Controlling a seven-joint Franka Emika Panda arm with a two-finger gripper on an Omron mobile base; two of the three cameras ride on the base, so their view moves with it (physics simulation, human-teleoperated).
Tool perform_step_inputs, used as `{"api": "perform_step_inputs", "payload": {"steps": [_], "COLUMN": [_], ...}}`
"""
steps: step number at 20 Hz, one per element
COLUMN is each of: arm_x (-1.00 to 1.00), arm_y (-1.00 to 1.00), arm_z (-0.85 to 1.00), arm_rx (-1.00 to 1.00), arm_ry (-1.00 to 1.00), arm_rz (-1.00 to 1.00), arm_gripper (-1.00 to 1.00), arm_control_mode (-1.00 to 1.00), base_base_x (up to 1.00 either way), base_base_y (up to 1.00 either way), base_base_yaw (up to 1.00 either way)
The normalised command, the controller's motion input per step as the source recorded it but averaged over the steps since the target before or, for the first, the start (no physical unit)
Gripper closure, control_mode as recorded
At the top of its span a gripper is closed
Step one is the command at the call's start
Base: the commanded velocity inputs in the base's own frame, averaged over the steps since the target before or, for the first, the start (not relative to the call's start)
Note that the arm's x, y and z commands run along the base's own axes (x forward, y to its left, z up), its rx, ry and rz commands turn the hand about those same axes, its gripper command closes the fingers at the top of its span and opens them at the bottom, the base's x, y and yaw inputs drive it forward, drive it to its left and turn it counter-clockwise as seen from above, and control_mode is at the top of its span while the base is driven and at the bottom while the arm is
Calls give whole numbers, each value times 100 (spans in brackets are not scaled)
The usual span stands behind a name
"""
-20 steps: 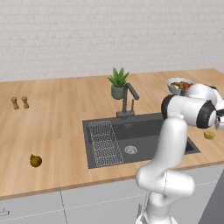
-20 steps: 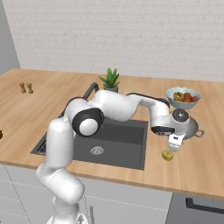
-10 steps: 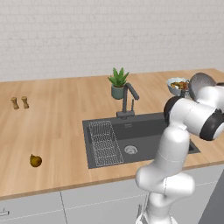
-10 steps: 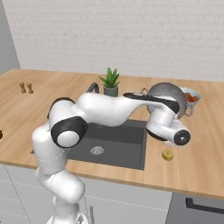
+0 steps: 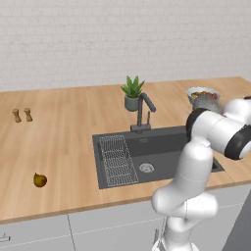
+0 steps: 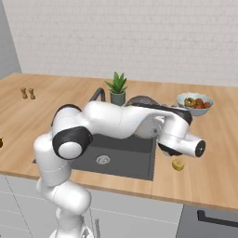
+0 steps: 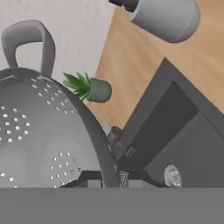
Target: Put the colander in the sink, put the pear, kiwi in the colander, and turn on the sink faucet and pour water over the colander.
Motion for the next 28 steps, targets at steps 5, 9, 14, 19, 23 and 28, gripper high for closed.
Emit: {"api": "perform_step_inputs", "payload": {"steps": [5,9,14,19,23,28], "arm_x": [-87,-49,-3,38,69,76], "arm_y": [58,100,100,100,85,3], "arm_z": [0,-26,-38,-16,3,1], "arm_rx": [-49,-50,-43,-31,-16,0], "arm_ry": [7,9,20,29,35,8], "arm_rz": [57,26,11,-1,0,12], "arm_gripper": [100,100,100,100,100,100], "arm_control_mode": [-100,-100,-100,-100,-100,-100], "base_base_x": [0,0,0,0,0,0], "base_base_y": [0,0,0,0,0,0], "base_base_yaw": [0,0,0,0,0,0]}}
